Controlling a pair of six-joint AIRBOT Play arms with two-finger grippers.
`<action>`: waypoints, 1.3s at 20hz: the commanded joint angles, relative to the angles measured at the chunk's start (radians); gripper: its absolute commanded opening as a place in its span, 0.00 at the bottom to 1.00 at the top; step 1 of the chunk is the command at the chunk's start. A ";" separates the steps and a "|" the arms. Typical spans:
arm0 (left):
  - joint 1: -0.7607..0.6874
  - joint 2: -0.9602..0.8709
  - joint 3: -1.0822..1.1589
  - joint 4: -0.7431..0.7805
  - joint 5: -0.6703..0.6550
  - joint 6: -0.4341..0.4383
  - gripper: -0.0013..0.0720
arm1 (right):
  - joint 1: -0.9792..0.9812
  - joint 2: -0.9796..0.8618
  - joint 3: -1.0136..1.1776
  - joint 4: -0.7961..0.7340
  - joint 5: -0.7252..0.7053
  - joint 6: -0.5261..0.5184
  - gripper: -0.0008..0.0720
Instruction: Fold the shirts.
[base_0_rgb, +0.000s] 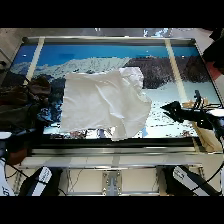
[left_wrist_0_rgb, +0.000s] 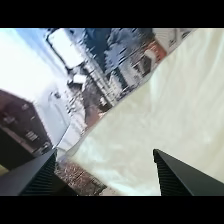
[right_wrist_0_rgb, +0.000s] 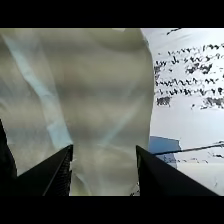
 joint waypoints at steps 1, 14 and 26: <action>0.003 0.018 -0.122 -0.053 -0.004 0.013 0.98 | -0.004 -0.014 -0.077 0.086 -0.018 -0.039 0.64; -0.317 -0.196 -0.123 -0.330 0.367 0.084 0.33 | 0.000 -0.013 -0.077 0.059 0.054 -0.022 0.63; -0.316 -0.129 -0.112 -0.348 0.400 0.084 0.03 | 0.342 -0.230 -0.150 0.068 -0.272 0.130 0.63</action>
